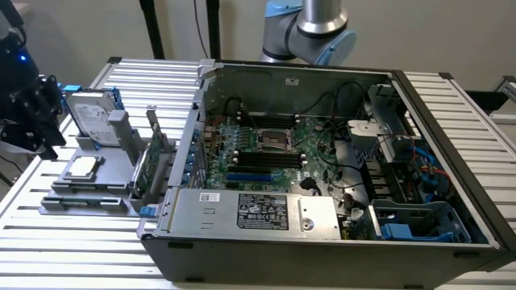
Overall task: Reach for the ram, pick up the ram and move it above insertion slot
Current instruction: 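Pick up the ram and move it above insertion slot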
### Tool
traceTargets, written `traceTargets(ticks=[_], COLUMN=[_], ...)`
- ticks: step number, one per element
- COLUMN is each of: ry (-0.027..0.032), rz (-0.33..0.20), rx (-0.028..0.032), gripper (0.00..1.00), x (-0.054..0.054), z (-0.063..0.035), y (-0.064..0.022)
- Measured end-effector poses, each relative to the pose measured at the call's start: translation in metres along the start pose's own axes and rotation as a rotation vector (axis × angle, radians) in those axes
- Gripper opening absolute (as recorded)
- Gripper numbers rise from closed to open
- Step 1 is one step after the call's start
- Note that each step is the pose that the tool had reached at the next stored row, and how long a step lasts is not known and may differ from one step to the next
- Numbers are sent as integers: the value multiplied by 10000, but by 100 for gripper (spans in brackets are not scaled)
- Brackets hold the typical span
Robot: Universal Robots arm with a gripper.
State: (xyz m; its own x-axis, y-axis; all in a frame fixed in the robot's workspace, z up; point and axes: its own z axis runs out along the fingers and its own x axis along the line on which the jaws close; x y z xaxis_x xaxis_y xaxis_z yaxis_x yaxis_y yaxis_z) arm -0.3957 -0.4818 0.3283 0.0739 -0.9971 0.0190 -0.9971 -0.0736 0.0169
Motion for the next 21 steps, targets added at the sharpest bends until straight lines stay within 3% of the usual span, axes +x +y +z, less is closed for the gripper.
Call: traceTargets(ticks=[21], ry=[3], rz=[-209], rx=[5], gripper=[36], x=[107], z=[386], y=[18])
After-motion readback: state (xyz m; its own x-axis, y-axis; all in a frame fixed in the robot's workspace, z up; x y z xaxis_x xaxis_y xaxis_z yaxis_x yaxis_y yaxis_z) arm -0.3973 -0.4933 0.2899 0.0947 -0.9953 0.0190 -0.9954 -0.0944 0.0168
